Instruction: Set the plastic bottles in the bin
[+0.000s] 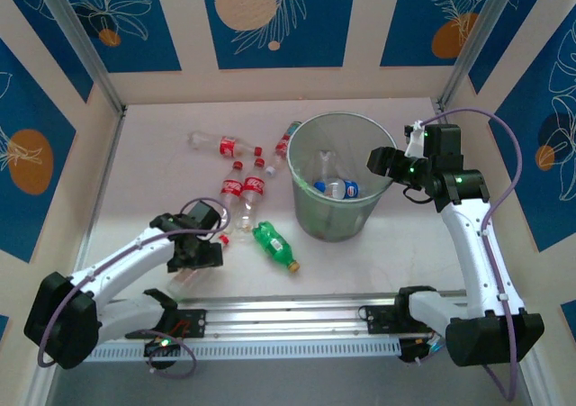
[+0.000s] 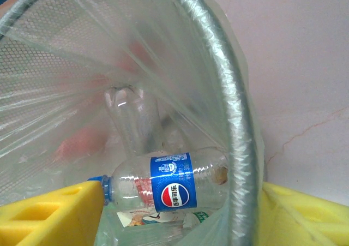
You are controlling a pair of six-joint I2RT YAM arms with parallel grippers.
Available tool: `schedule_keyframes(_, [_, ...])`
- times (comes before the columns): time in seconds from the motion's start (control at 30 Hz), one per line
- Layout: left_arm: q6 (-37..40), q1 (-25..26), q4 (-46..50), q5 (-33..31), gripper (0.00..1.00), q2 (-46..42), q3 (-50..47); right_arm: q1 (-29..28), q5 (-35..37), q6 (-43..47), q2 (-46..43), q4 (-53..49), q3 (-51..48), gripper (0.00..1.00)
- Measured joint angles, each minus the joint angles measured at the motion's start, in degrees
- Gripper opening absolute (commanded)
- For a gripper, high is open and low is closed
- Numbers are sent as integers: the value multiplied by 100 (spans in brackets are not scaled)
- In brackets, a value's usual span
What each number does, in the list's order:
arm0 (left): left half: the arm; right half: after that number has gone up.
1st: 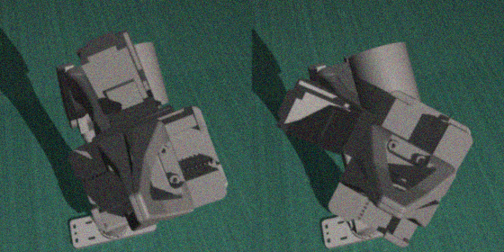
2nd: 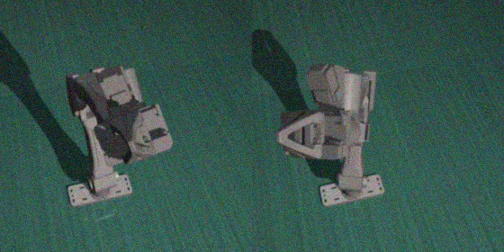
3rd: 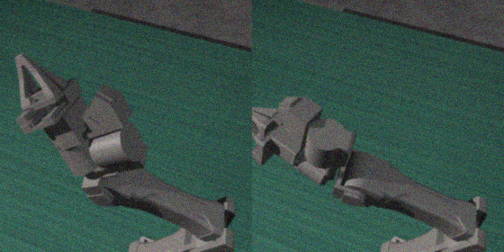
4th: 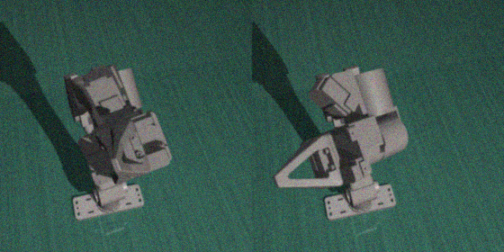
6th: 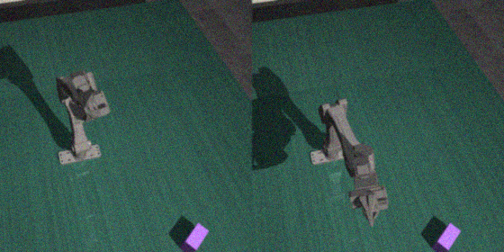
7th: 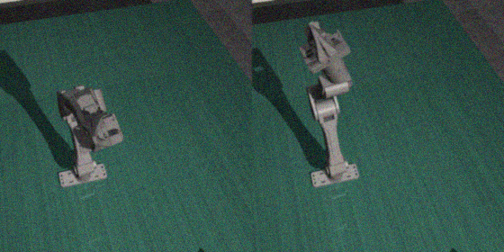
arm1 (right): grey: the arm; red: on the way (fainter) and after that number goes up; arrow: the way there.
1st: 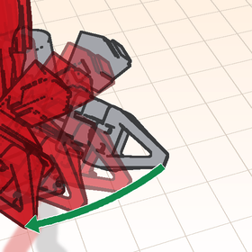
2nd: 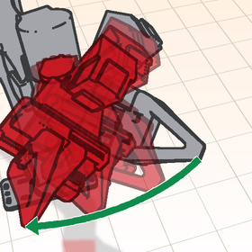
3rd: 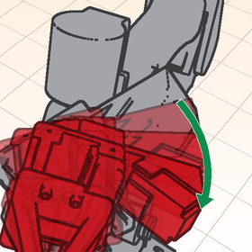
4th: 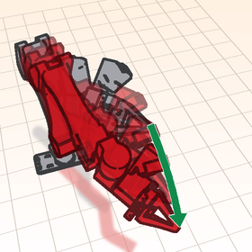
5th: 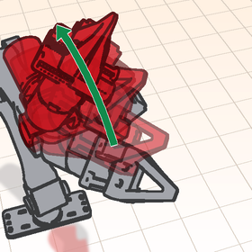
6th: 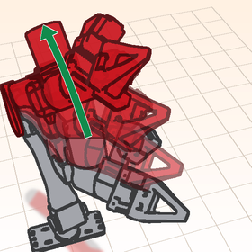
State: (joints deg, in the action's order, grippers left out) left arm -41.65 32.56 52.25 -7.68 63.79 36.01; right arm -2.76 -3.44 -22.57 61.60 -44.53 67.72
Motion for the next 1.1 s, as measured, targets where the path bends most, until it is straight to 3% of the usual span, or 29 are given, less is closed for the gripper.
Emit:
schedule_keyframes(0.13, [37, 22, -37, -98, 70, 168, 9, 0, 0, 0, -2, 0, 0, 72])
schedule_keyframes(0.53, [173, 76, -133, -157, 60, 697, 142, 55, -2, 0, -42, -4, 0, 72])
schedule_keyframes(0.83, [168, 107, -170, -164, 50, 684, 284, 66, -4, -2, -42, 0, -2, 72])
schedule_keyframes(1.1, [140, 122, -177, -162, 48, 264, 304, 66, -48, -28, -42, 22, -13, 71])
